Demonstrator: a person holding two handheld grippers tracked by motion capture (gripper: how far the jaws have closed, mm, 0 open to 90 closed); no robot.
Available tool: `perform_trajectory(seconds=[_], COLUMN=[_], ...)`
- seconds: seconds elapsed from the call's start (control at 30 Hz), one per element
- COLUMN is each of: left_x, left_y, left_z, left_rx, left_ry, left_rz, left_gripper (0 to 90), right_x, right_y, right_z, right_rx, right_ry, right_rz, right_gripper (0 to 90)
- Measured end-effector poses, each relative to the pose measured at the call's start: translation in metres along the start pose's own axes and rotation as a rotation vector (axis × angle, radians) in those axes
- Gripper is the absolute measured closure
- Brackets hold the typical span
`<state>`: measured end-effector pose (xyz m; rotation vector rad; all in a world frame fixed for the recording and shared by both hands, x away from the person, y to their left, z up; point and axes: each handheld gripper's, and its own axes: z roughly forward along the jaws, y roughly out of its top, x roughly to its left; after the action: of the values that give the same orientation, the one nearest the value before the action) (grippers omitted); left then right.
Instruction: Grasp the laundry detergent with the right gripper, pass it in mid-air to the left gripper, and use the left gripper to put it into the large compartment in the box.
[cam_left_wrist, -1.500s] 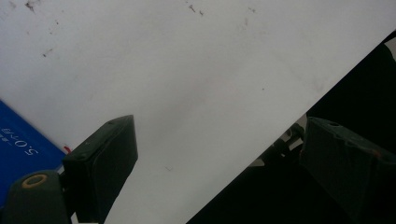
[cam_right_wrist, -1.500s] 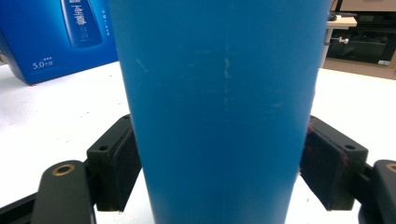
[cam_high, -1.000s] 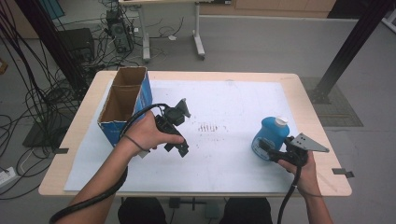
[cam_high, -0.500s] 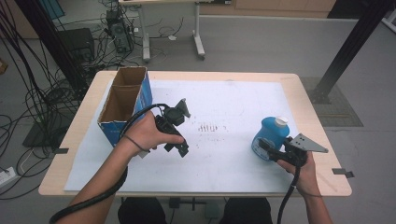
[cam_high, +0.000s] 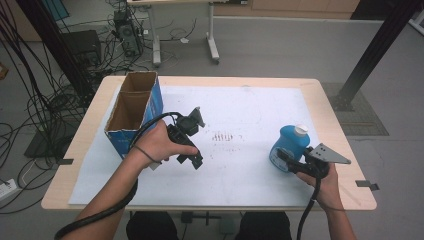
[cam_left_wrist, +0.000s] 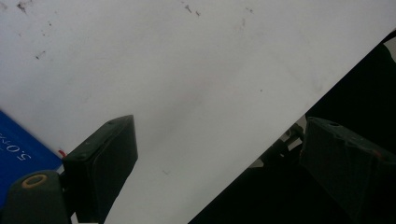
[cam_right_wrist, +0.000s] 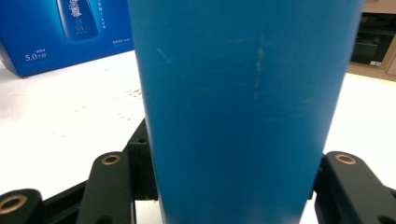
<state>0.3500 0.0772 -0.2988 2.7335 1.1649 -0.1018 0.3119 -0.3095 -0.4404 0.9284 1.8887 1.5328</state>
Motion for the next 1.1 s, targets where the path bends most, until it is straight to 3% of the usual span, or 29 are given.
perform_trajectory(seconds=[1.1], left_x=[-0.0004], left_y=[0.0021], left_z=[0.0009], left_rx=[0.005], left_ry=[0.000], left_rz=[0.009], left_gripper=[11.3], right_x=[-0.0004], right_y=[0.0001], right_z=[0.0001], right_rx=[0.001], right_ry=[0.002], right_rz=[0.002], right_gripper=[43.1])
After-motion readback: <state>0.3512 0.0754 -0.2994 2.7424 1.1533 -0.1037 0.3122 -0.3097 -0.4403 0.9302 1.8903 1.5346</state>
